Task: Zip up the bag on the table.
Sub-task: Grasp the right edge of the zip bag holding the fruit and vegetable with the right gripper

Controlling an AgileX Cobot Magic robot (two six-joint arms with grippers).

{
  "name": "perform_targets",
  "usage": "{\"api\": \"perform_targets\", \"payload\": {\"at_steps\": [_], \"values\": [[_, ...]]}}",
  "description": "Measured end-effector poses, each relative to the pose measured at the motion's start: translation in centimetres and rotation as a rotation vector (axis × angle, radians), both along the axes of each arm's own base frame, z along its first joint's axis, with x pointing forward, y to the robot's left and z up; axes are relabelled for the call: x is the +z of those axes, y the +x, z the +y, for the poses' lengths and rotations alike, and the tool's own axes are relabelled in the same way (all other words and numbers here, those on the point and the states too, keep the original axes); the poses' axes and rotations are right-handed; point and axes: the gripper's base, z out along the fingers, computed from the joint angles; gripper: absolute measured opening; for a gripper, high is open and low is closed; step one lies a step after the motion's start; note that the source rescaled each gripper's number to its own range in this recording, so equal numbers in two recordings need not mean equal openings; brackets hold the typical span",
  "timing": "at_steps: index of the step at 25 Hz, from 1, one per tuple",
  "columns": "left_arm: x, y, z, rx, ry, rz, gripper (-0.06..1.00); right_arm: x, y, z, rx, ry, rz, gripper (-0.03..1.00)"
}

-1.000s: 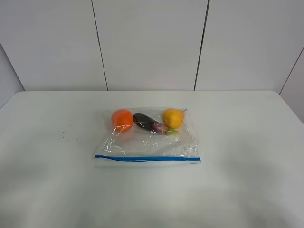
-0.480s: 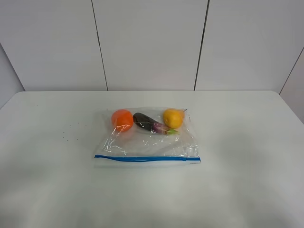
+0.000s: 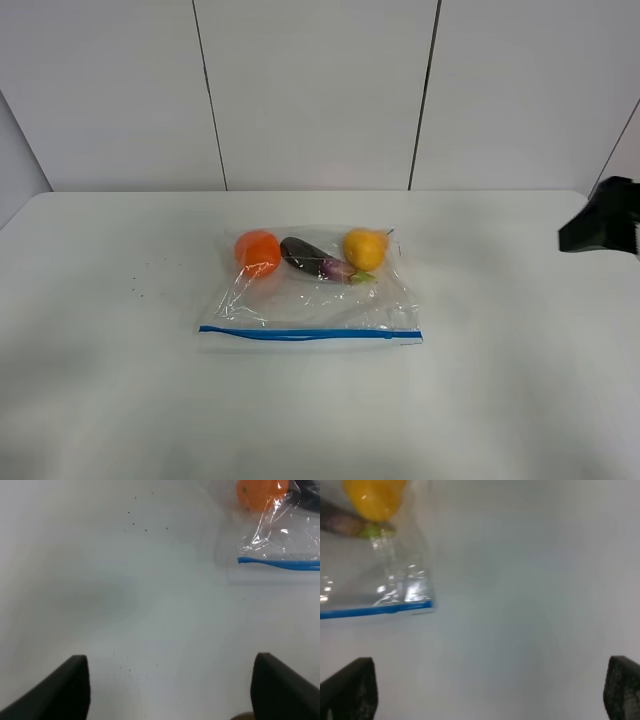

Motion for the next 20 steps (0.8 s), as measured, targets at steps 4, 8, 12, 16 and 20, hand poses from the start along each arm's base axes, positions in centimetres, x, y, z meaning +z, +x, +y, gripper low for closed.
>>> {"api": "perform_targets", "payload": {"at_steps": [4,8,12,16,20], "values": [[0.0,0.0,0.0,0.0,0.0,0.0,0.97,-2.4,4.9,0.8,0.082,0.058,0.114,1.0],[0.0,0.0,0.0,0.0,0.0,0.0,0.97,-5.3,8.8,1.5,0.147,0.12,0.199,1.0],[0.0,0.0,0.0,0.0,0.0,0.0,0.97,-8.7,11.7,2.0,0.178,0.173,0.233,1.0],[0.0,0.0,0.0,0.0,0.0,0.0,0.97,-12.4,13.5,2.6,0.25,0.227,0.258,1.0],[0.0,0.0,0.0,0.0,0.0,0.0,0.97,-15.7,14.8,3.3,0.319,0.293,0.259,1.0]]}}
